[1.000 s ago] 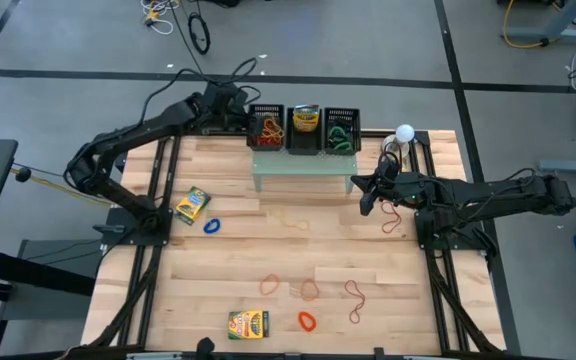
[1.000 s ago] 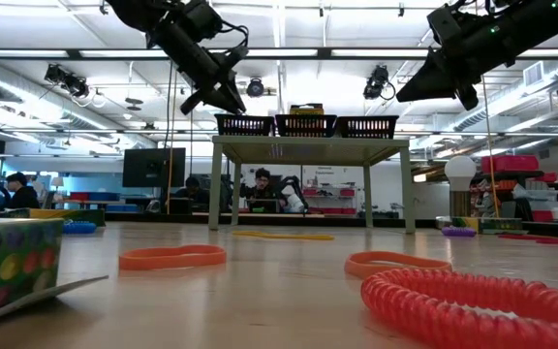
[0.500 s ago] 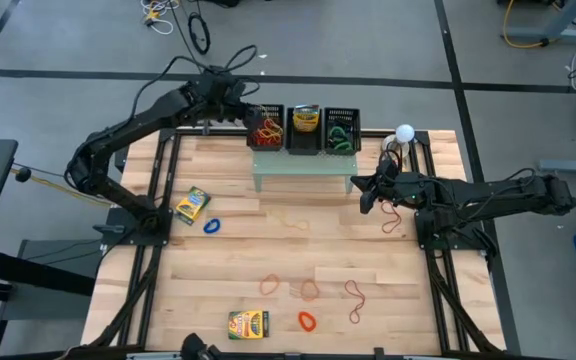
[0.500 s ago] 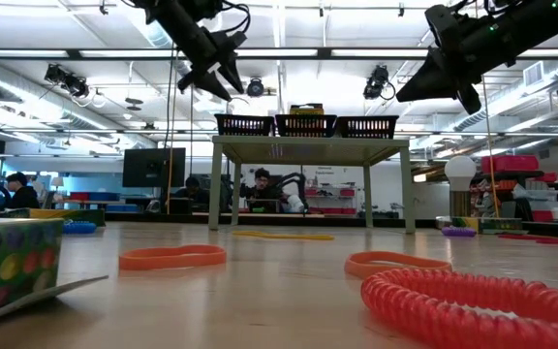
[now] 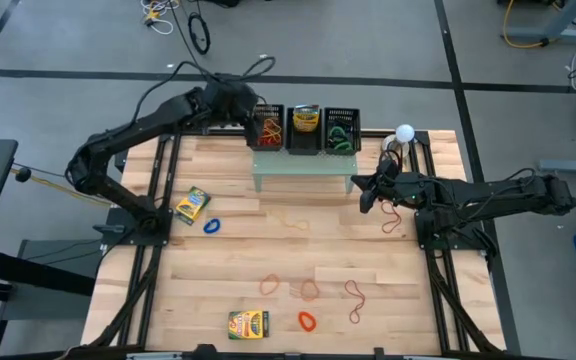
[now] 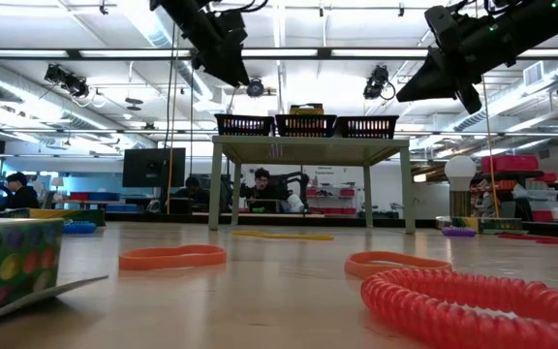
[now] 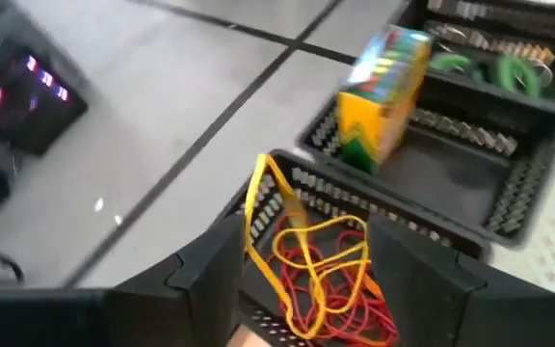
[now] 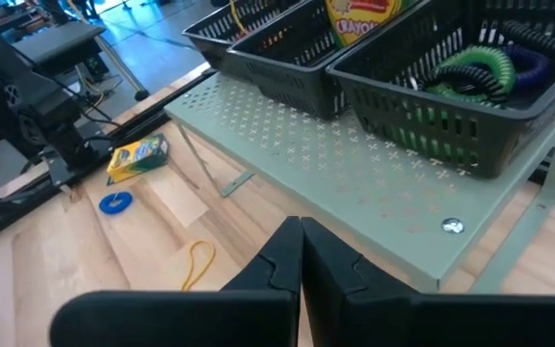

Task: Pick & Place Office Desk Supplies
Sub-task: Put the yellow rubber band into the left black bin on the shelf, then put the crayon box on the middle black bin on the shelf

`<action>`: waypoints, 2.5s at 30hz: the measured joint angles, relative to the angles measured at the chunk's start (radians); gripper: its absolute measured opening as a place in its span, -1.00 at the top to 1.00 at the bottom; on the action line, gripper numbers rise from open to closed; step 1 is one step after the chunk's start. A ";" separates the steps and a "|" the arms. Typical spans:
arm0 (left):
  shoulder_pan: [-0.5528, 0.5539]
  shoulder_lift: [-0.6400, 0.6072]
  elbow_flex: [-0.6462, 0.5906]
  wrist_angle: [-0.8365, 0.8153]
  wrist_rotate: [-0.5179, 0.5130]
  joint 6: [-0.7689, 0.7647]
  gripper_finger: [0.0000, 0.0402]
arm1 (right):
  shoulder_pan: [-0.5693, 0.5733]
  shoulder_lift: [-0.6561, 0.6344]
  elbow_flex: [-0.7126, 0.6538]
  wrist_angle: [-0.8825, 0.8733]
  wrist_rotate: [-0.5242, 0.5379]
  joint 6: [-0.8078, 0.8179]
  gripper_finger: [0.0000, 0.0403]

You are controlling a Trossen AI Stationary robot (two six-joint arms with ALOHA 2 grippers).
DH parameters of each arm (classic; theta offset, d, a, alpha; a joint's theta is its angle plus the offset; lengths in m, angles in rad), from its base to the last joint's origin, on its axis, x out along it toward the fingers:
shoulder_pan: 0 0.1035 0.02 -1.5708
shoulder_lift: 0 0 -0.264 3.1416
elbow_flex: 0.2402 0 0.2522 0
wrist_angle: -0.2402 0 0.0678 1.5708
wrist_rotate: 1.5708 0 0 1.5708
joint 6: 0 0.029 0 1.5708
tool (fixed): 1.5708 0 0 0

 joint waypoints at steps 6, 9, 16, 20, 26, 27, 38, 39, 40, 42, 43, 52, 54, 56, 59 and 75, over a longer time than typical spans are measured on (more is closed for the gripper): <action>-0.023 0.009 0.000 -0.081 -0.005 0.071 -0.14 | 0.000 0.000 0.000 0.000 0.029 -0.003 0.97; -0.031 0.023 0.000 -0.116 -0.066 0.114 -0.14 | 0.000 0.000 0.000 0.000 0.035 -0.008 0.97; -0.108 0.023 0.000 -0.085 -0.168 0.348 -0.14 | 0.000 0.000 0.000 0.000 0.060 -0.012 0.97; -0.173 0.023 0.000 -0.118 -0.176 0.386 -0.12 | 0.000 0.000 0.000 0.000 0.060 -0.011 0.97; -0.303 -0.008 -0.005 -0.300 -0.010 0.094 0.29 | 0.000 0.000 0.000 0.000 0.060 -0.007 0.97; -0.332 -0.017 -0.016 -0.336 0.024 0.052 0.41 | 0.000 0.000 0.000 0.000 0.060 -0.007 0.97; -0.778 -0.145 -0.374 -0.287 0.200 -0.444 0.95 | 0.000 0.000 0.000 -0.003 0.028 -0.063 0.97; -0.825 -0.146 -0.397 -0.254 0.220 -0.503 0.94 | 0.000 0.000 0.000 -0.004 0.017 -0.064 0.97; -0.866 -0.144 -0.418 -0.218 0.235 -0.563 0.93 | 0.000 0.000 0.000 -0.005 0.011 -0.069 0.97; -0.941 -0.127 -0.453 -0.145 0.258 -0.684 0.89 | 0.000 0.000 0.000 -0.007 -0.004 -0.088 0.97; -0.974 -0.116 -0.466 -0.100 0.263 -0.735 0.87 | 0.000 0.000 0.000 -0.010 -0.011 -0.098 0.97; -1.137 0.060 -0.479 0.126 0.252 -0.976 0.50 | 0.000 0.000 0.000 -0.030 -0.072 -0.117 0.97; -1.147 0.103 -0.479 0.197 0.267 -1.004 0.41 | 0.000 0.000 0.000 -0.036 -0.080 -0.118 0.97; -1.154 0.139 -0.479 0.263 0.280 -1.021 0.33 | 0.000 0.000 0.000 -0.037 -0.089 -0.127 0.97; -1.155 0.192 -0.477 0.333 0.284 -1.045 0.24 | 0.000 0.000 0.000 -0.043 -0.094 -0.135 0.97; -1.153 0.384 -0.477 0.540 0.312 -1.080 0.30 | 0.000 0.000 0.000 -0.055 -0.120 -0.135 0.97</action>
